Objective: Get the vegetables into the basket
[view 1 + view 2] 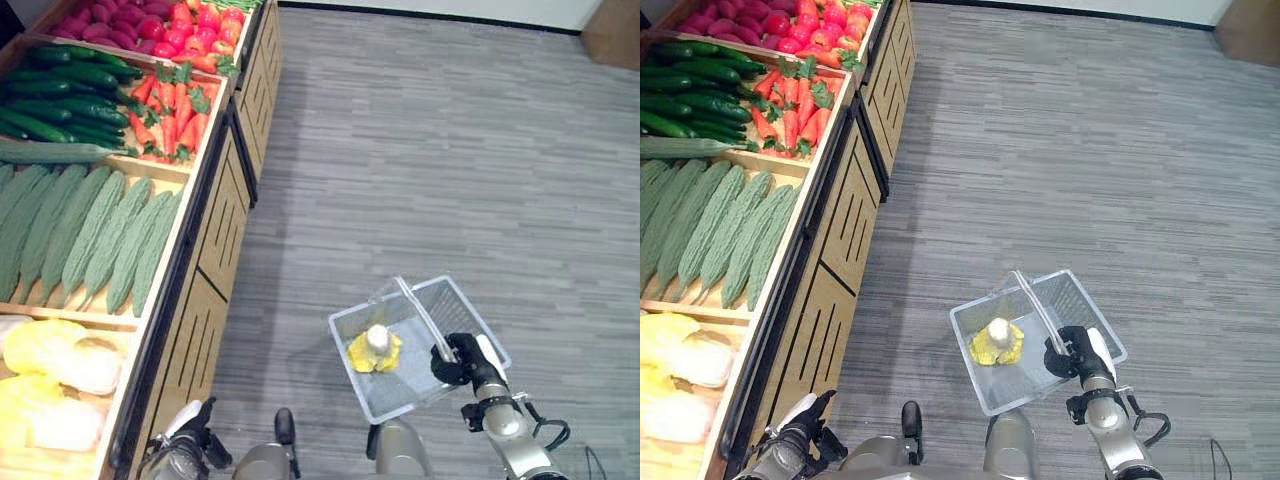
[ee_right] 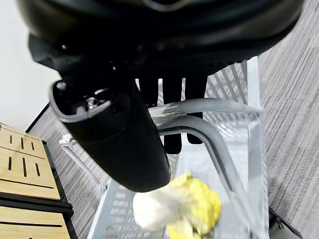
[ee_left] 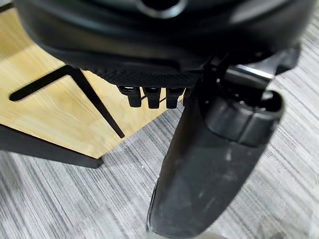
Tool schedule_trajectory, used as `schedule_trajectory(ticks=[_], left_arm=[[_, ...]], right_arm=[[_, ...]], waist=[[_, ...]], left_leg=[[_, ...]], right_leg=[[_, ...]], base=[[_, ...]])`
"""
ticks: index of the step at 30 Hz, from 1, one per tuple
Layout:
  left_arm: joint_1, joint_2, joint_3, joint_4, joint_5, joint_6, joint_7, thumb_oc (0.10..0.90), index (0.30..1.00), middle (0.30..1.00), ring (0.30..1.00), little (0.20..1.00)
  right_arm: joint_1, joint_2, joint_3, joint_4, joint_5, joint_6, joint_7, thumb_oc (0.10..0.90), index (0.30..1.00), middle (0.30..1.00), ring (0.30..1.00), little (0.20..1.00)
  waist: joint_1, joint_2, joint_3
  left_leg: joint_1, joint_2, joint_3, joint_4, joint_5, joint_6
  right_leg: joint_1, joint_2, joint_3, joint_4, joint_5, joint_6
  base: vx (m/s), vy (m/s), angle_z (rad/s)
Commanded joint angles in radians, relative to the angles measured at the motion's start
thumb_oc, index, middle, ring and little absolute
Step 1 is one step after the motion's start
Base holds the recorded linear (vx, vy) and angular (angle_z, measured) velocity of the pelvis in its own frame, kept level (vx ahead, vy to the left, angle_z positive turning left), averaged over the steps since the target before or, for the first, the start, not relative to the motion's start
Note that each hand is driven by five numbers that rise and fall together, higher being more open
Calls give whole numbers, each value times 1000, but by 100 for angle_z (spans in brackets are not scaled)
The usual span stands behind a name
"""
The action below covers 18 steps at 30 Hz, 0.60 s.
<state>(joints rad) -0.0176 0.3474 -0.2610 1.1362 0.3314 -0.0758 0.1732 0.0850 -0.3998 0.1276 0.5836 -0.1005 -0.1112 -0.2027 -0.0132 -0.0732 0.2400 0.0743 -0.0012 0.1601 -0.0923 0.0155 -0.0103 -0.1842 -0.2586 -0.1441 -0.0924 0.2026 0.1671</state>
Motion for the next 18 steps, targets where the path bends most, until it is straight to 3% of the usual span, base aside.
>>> schedule_trajectory(ticks=[1,4,6,8,10,13,17,18], left_arm=[[-23,22,19,-21,-17,-14,34,900,1000,1000,1000,1000],[-14,10,15,2,-4,-8,42,900,1000,1000,1000,1000],[2,3,12,11,-12,-6,31,900,1000,1000,1000,1000],[7,3,7,7,-11,-10,26,900,1000,1000,1000,1000],[26,5,-17,-14,13,-23,18,900,1000,1000,1000,1000],[28,-3,0,0,-4,-18,28,900,1000,1000,1000,1000],[28,-13,29,28,-26,-7,36,900,1000,1000,1000,1000],[25,-19,33,25,-40,-4,36,900,1000,1000,1000,1000]], right_arm=[[-95,-79,-43,-120,34,-72,-56,400,300,300,300,300],[-87,-85,-43,-129,34,-76,-55,400,300,300,300,300],[-83,-86,-57,-126,85,-89,-53,400,300,300,300,300],[-80,-86,-60,-125,101,-90,-47,400,300,300,300,300],[-67,-108,-64,-139,90,-102,-37,400,300,300,300,300],[-60,-120,-66,-138,83,-105,-40,400,300,300,300,300],[-30,-135,-78,-147,81,-106,-40,400,300,300,300,300],[-32,-143,-84,-144,77,-99,-47,400,300,300,300,300]], waist=[[-19,-2,-30],[-23,7,-56],[-28,27,-73],[-30,34,-76],[-34,62,-81],[-34,76,-83],[-31,79,-76],[-14,77,-63]], left_leg=[[64,25,-26,65,-122,-12],[89,55,-37,72,-134,-32],[86,111,-56,114,-106,-59],[86,121,-59,117,-100,-63],[81,155,-70,143,-31,-87],[62,174,-76,171,18,-103],[17,190,-82,277,95,-123],[-36,170,-102,265,104,-108]], right_leg=[[-50,1,22,124,40,69],[-31,27,-8,131,17,54],[-28,78,-30,169,-44,17],[-28,88,-32,176,-56,11],[-29,126,-35,192,-92,-16],[-27,148,-40,192,-112,-35],[13,180,-57,165,-143,-71],[36,179,-60,153,-157,-74]], base=[[274,-166,28],[279,-243,0],[252,-287,11],[150,-146,6],[258,-260,4],[139,-168,5],[158,-198,4],[164,-139,10]])
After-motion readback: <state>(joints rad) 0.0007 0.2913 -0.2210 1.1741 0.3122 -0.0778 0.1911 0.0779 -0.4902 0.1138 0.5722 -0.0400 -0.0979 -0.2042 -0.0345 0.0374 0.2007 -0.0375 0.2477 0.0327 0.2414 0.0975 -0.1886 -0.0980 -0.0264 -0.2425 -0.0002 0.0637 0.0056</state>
